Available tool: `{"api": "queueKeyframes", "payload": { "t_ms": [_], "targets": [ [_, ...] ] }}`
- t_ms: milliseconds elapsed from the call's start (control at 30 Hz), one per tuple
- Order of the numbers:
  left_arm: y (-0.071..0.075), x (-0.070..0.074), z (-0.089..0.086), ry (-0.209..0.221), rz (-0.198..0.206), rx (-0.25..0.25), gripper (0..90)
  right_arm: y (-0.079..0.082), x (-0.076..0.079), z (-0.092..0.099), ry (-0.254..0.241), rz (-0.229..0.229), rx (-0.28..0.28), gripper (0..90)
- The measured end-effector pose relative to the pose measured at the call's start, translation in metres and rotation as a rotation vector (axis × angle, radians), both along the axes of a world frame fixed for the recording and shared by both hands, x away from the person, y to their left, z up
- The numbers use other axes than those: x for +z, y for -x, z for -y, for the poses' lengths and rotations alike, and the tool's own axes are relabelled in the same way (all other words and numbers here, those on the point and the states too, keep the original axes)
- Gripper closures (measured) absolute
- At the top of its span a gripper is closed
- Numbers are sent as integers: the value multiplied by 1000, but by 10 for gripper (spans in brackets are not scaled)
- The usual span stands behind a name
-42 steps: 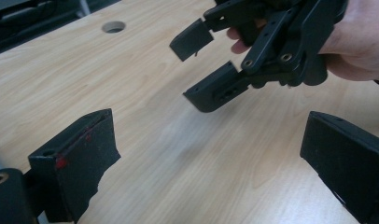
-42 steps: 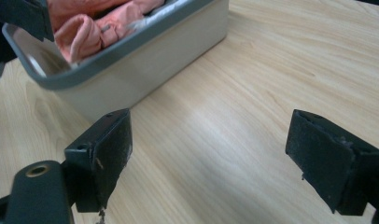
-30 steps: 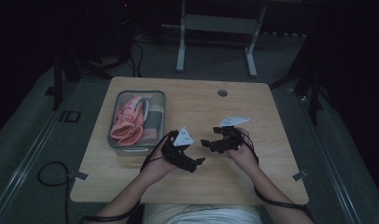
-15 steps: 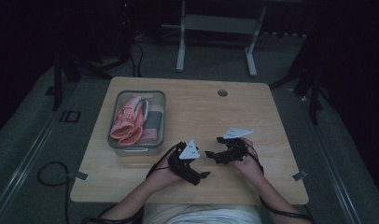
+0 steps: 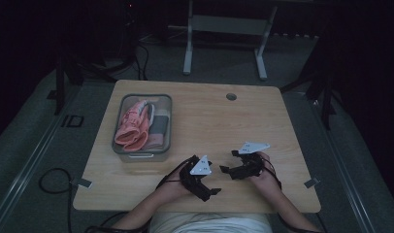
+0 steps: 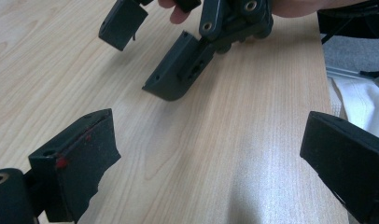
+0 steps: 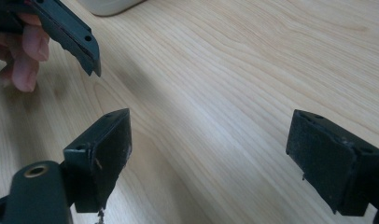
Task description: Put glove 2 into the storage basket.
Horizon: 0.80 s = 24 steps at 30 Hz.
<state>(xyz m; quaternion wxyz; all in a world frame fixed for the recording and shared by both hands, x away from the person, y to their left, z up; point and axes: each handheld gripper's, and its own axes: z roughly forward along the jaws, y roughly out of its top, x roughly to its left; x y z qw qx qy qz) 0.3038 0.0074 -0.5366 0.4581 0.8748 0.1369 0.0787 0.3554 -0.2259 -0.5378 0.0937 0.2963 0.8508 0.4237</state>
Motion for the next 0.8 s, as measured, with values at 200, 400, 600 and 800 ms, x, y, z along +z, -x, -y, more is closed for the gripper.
{"api": "queueKeyframes", "payload": {
  "t_ms": [200,400,600,800],
  "targets": [
    [3,-8,0,-24,28,-14,33,7,-2,11,0,3,-9,142],
    [7,-14,1,-74,59,2,33,11,-6,23,-18,11,-18,142],
    [10,-14,-1,-62,65,11,33,14,-9,30,-42,29,-11,140],
    [8,-11,-7,-47,72,49,32,12,-9,35,-45,38,-40,140]
  ]
}}
